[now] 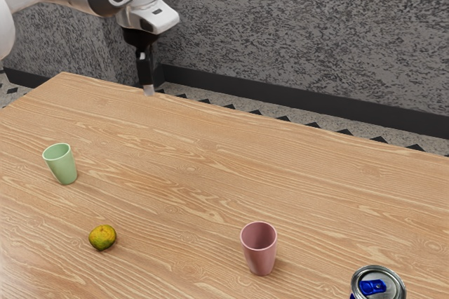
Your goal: Place the right cup onto the left cup
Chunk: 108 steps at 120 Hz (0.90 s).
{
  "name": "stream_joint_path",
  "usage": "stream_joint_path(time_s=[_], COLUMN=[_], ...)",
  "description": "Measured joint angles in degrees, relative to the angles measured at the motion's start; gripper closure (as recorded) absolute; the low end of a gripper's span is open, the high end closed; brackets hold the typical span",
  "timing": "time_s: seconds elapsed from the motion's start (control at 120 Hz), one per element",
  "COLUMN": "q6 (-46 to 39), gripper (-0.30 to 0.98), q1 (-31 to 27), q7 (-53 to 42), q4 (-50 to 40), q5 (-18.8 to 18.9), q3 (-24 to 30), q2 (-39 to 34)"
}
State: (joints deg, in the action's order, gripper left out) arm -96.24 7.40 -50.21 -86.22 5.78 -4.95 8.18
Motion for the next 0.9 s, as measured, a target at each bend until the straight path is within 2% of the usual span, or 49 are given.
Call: stream_joint_path(time_s=[0.142, 0.267, 0.617, 0.9], q6=[0.2, -0.4, -6.7, -12.7], gripper=[0.0, 0.0, 0.0, 0.0], q1=[0.7, 5.5, 15.8, 18.9], q7=[0.1, 0.3, 1.4, 3.7], q4=[1.2, 0.3, -7.9, -17.3], q5=[-0.5, -1.5, -1.3, 0.0], q3=[1.1, 1.6, 1.5, 3.8], q2=[2.0, 2.9, 3.7, 1.8])
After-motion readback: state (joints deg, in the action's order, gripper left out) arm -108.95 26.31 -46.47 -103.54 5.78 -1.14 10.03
